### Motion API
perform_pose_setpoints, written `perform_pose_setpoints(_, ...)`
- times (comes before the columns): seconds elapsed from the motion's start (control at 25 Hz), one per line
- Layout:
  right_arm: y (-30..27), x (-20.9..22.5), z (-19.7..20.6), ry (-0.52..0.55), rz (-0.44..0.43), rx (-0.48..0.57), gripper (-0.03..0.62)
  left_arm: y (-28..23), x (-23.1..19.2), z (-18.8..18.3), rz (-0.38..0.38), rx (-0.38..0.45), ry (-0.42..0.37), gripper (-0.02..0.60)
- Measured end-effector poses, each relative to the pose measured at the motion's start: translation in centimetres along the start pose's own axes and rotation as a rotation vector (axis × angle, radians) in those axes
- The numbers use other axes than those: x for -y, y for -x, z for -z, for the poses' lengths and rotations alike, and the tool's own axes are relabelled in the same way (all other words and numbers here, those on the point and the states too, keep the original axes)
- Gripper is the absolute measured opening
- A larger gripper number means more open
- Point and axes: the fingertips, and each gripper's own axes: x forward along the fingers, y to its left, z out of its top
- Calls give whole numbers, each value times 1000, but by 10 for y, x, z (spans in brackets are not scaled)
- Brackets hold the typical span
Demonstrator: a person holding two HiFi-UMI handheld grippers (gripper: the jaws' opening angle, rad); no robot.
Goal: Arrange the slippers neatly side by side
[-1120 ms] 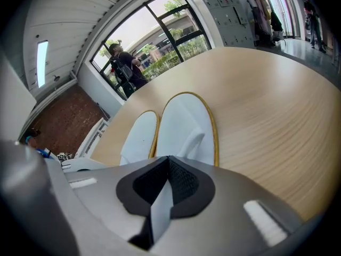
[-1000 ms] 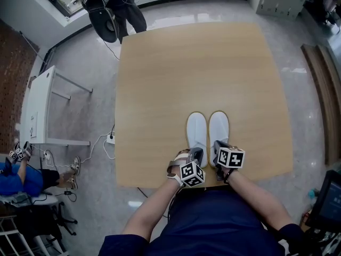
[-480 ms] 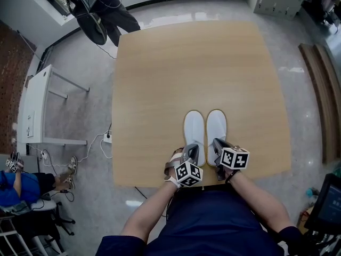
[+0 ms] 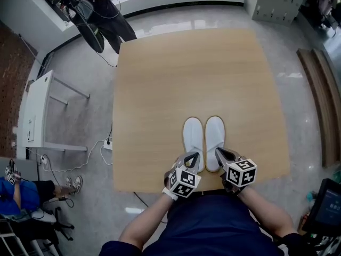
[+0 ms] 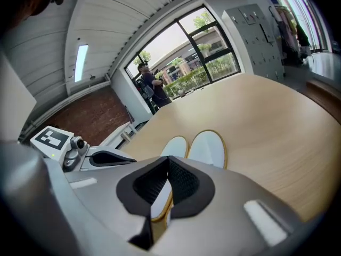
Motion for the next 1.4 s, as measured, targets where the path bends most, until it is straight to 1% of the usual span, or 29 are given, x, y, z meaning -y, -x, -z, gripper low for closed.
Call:
perform_pose_setpoints(0.12,10,-2,-16,-19,20,31,11,13,5,-23,31,47,76,3)
perform_pose_setpoints(0.24,23,-16,-38,-16,-10,85,11,29,6,-47,48,103,134,3)
perform_pose_setpoints(0.36,40,-34,-60,51,-45,143,11,48,1,-64,46,154,173,3)
perform_pose_setpoints(0.44,50,-43,-71,108,-53,178,11,61,-5,-72,33,192,190,3)
perform_pose_setpoints(0.56,60,-53,-80,160,-61,218,11,75,-10,-84,17,252,211,3)
perform_pose_setpoints(0.64,63,-61,-84,192,-69,237,11,78,-8,-88,16,270,225,3)
perform_pose_setpoints(0.84,60,-87,-88,298,-91,255,11,74,4,-89,50,256,243,3)
perform_pose_setpoints(1.0,60,-93,-84,328,-118,255,11,71,10,-85,62,246,244,3)
perform_pose_setpoints(1.2,62,-90,-83,352,-105,266,11,69,5,-80,53,227,239,3)
perform_pose_setpoints(1.4,62,-107,-84,403,-143,254,11,67,2,-80,45,222,240,3)
